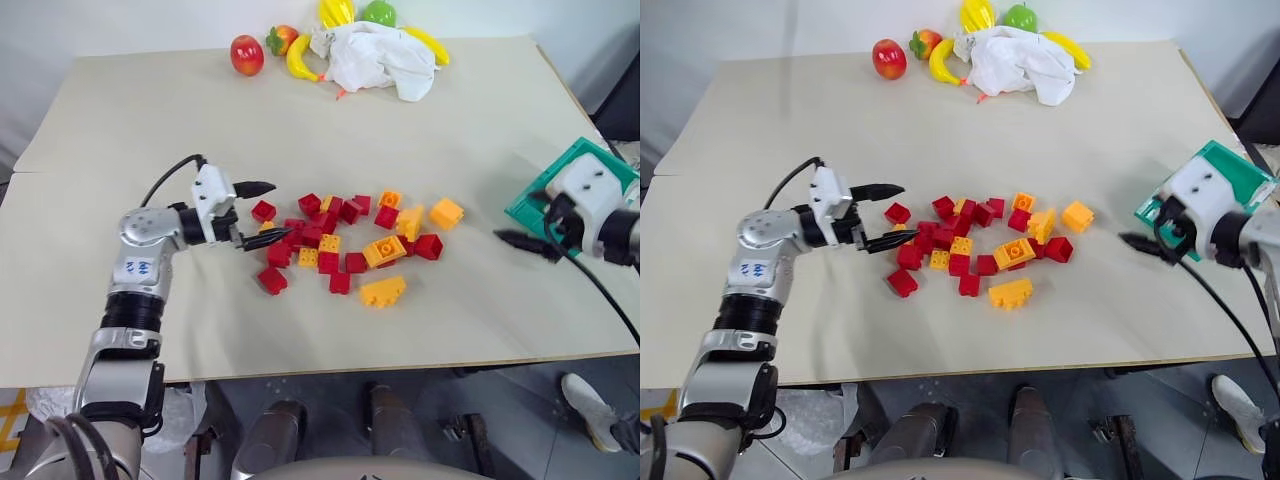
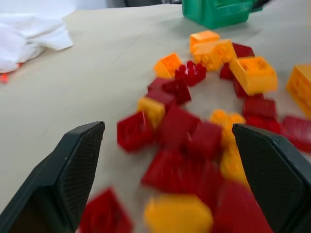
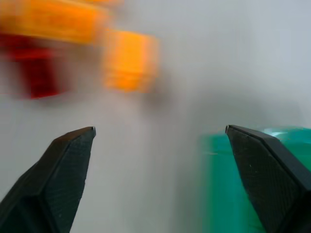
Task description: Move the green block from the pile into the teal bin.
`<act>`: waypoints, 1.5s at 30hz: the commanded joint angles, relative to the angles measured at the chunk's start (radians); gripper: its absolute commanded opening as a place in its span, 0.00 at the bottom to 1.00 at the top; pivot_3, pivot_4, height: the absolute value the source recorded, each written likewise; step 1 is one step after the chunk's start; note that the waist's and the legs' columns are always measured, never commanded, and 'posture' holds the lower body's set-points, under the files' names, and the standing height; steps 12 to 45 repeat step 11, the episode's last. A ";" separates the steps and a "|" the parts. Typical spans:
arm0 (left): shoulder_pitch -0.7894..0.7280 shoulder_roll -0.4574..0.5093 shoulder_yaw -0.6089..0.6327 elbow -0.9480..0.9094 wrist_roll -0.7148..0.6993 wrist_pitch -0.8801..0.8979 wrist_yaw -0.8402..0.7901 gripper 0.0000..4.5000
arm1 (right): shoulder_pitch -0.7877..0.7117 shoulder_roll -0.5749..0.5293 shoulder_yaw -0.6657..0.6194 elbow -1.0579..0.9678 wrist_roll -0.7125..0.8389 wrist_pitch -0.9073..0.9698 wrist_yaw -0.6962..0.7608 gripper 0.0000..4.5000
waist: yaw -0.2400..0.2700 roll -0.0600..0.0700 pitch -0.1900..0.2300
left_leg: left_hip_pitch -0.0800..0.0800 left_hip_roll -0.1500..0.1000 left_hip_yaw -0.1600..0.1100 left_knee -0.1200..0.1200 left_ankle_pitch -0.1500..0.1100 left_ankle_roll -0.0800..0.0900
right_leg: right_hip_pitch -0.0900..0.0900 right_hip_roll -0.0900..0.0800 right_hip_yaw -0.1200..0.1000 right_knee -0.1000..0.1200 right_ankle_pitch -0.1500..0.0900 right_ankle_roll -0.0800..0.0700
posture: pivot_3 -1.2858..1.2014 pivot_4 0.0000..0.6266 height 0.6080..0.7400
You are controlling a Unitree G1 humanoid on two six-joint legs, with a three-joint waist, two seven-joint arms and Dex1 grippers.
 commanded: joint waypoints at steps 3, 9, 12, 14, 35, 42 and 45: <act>0.050 0.058 0.062 -0.015 -0.039 -0.033 -0.030 1.00 | 0.073 0.073 -0.111 -0.047 0.155 -0.170 0.154 1.00 | 0.000 0.000 0.000 | 0.000 -0.001 0.001 0.001 0.000 0.000 | 0.000 0.000 0.001 0.000 0.002 0.000 | 0.52 0.24 1.00; 0.125 0.085 0.098 -0.062 -0.037 0.007 0.040 1.00 | 0.065 0.097 -0.084 0.082 0.128 -0.304 0.196 1.00 | -0.003 0.000 0.000 | 0.002 0.000 0.002 0.001 0.000 0.001 | 0.002 0.001 0.002 -0.001 0.003 0.000 | 0.52 0.24 1.00; 0.149 0.086 0.099 -0.095 -0.047 -0.009 0.026 1.00 | 0.081 0.098 -0.087 0.079 0.130 -0.311 0.195 1.00 | -0.003 0.000 0.000 | 0.002 0.001 0.002 0.001 0.000 0.001 | 0.001 0.001 0.002 0.000 0.003 0.000 | 0.52 0.24 1.00; 0.149 0.086 0.099 -0.095 -0.047 -0.009 0.026 1.00 | 0.081 0.098 -0.087 0.079 0.130 -0.311 0.195 1.00 | -0.003 0.000 0.000 | 0.002 0.001 0.002 0.001 0.000 0.001 | 0.001 0.001 0.002 0.000 0.003 0.000 | 0.52 0.24 1.00; 0.149 0.086 0.099 -0.095 -0.047 -0.009 0.026 1.00 | 0.081 0.098 -0.087 0.079 0.130 -0.311 0.195 1.00 | -0.003 0.000 0.000 | 0.002 0.001 0.002 0.001 0.000 0.001 | 0.001 0.001 0.002 0.000 0.003 0.000 | 0.52 0.24 1.00; 0.149 0.086 0.099 -0.095 -0.047 -0.009 0.026 1.00 | 0.081 0.098 -0.087 0.079 0.130 -0.311 0.195 1.00 | -0.003 0.000 0.000 | 0.002 0.001 0.002 0.001 0.000 0.001 | 0.001 0.001 0.002 0.000 0.003 0.000 | 0.52 0.24 1.00; 0.149 0.086 0.099 -0.095 -0.047 -0.009 0.026 1.00 | 0.081 0.098 -0.087 0.079 0.130 -0.311 0.195 1.00 | -0.003 0.000 0.000 | 0.002 0.001 0.002 0.001 0.000 0.001 | 0.001 0.001 0.002 0.000 0.003 0.000 | 0.52 0.24 1.00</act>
